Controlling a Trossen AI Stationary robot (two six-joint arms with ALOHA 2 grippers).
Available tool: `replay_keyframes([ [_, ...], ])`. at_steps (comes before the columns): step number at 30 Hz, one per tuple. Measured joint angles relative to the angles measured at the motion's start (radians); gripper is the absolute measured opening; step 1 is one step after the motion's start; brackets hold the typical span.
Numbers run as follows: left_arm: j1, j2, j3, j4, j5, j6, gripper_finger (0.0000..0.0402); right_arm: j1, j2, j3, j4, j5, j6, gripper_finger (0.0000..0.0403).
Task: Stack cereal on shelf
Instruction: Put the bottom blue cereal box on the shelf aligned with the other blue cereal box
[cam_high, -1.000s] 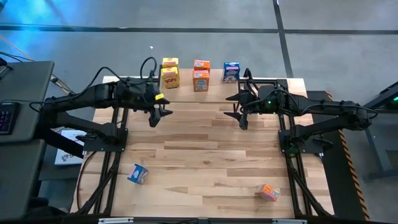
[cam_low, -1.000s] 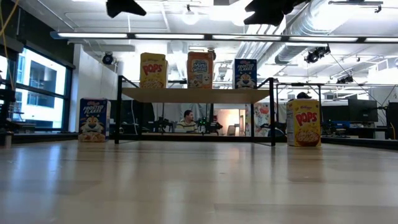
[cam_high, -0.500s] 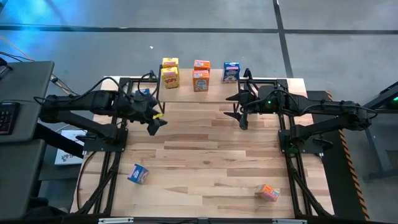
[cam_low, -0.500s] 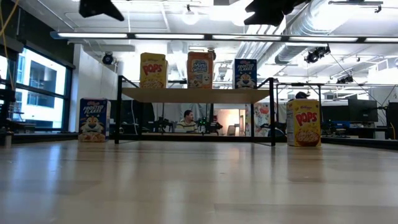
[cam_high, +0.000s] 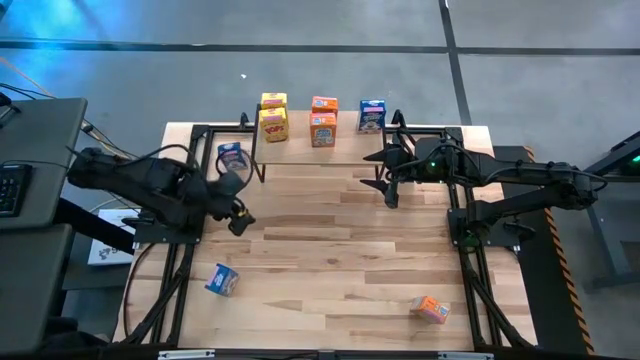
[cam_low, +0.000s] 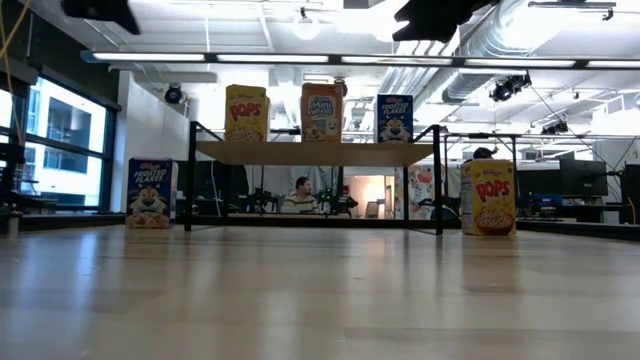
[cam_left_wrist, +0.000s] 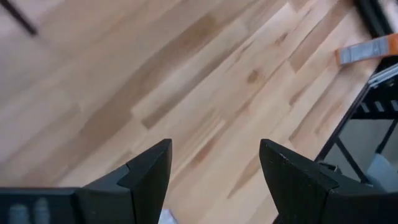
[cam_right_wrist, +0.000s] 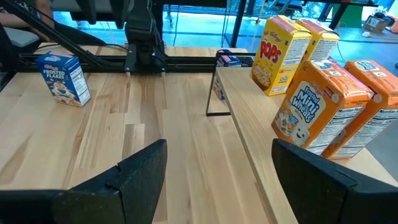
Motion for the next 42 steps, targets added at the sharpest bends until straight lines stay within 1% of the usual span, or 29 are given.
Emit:
replay_keyframes([
  [6, -0.097, -0.001, 0.0, -0.052, 0.0, -0.147, 0.0232, 0.0, 0.0, 0.0, 0.0, 0.0, 0.0, 0.0282],
  [12, -0.181, 0.018, 0.0, -0.143, 0.002, -0.296, 0.0232, 0.0, 0.0, 0.0, 0.0, 0.0, 0.0, 0.0282],
  [15, -0.223, 0.038, 0.0, -0.2, 0.012, -0.374, 0.0232, 0.0, 0.0, 0.0, 0.0, 0.0, 0.0, 0.0282],
  [19, -0.273, 0.075, 0.0, -0.221, 0.052, -0.463, 0.0232, 0.0, 0.0, 0.0, 0.0, 0.001, 0.0, 0.0282],
  [28, -0.363, 0.181, 0.0, -0.232, 0.149, -0.552, 0.0232, 0.0, 0.0, 0.0, 0.0, 0.001, 0.0, 0.0282],
  [42, -0.478, 0.287, 0.0, -0.231, 0.152, -0.709, 0.0232, 0.0, 0.0, 0.0, 0.0, 0.0, 0.0, 0.0282],
])
